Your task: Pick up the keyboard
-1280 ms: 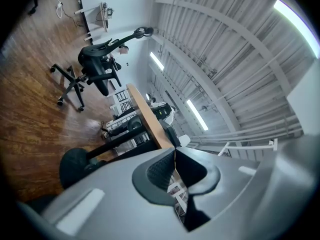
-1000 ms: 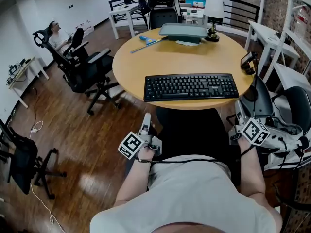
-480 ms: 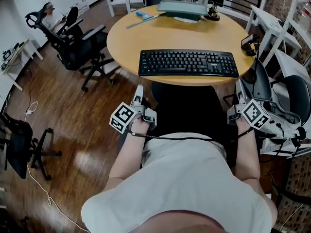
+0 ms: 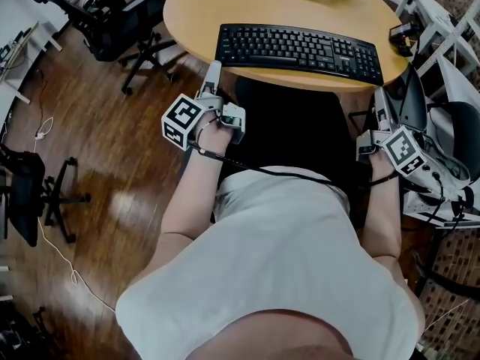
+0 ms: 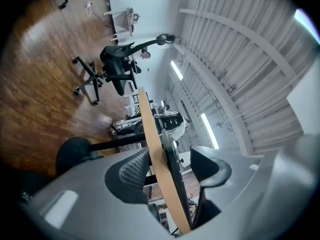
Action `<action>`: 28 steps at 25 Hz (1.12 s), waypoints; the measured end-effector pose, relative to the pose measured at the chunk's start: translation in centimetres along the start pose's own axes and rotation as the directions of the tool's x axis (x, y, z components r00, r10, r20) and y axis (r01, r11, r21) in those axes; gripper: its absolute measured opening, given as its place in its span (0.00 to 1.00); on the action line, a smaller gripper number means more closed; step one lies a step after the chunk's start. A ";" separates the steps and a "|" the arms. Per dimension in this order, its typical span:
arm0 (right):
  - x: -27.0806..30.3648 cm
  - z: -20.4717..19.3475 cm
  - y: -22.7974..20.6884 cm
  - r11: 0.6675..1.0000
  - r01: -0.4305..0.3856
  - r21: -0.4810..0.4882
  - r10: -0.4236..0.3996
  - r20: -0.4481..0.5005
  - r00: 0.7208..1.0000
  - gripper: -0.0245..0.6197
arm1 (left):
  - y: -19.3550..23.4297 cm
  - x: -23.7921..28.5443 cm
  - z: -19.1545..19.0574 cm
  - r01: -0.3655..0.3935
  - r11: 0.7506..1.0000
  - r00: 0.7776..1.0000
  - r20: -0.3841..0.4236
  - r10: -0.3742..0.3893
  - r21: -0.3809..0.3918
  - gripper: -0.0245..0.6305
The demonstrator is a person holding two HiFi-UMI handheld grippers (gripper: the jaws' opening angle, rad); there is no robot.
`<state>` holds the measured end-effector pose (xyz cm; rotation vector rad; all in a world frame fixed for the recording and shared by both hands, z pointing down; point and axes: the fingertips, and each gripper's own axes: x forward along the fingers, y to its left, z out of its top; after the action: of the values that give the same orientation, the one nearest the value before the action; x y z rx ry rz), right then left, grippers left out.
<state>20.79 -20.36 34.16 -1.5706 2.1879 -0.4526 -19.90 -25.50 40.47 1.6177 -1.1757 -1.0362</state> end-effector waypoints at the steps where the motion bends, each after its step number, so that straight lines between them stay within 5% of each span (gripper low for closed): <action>1: 0.0 0.0 -0.1 1.000 0.001 0.004 -0.001 0.000 1.000 0.06 | 0.1 0.2 0.2 -0.002 1.000 1.000 0.009 0.002 -0.024 0.33; 5: -0.2 -0.3 -0.5 1.000 0.002 0.015 -0.002 0.001 1.000 0.06 | 1.1 0.8 0.9 -0.020 0.993 0.999 0.042 0.025 -0.113 0.32; 8: 0.0 -0.5 -0.3 1.000 -0.004 0.014 0.004 -0.002 1.000 0.06 | 1.6 1.6 -0.1 -0.035 0.990 0.999 -0.007 0.034 -0.139 0.32; 12: 0.0 -0.2 -0.5 1.000 -0.004 0.021 0.004 0.001 1.000 0.06 | 0.7 2.0 -1.2 -0.049 0.991 0.998 -0.056 0.042 -0.124 0.32; 16: -0.1 -0.3 -0.5 1.000 -0.006 0.026 0.006 0.003 1.000 0.06 | 1.2 1.8 -1.3 -0.110 0.992 0.991 -0.084 0.104 -0.069 0.20; 24: 0.0 0.0 -1.0 1.000 0.007 0.030 -0.007 0.002 1.000 0.06 | 1.3 -0.1 -1.6 -0.133 0.981 0.989 -0.087 0.122 -0.138 0.24; 28: 0.3 -0.1 -1.4 0.999 0.005 0.035 -0.005 0.004 1.000 0.06 | 0.9 -0.5 -1.6 -0.112 0.990 0.990 -0.097 0.104 -0.081 0.26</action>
<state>21.81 -21.10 34.84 -1.5574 2.1616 -0.4863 -18.74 -24.95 41.85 1.5023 -1.1288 -0.9211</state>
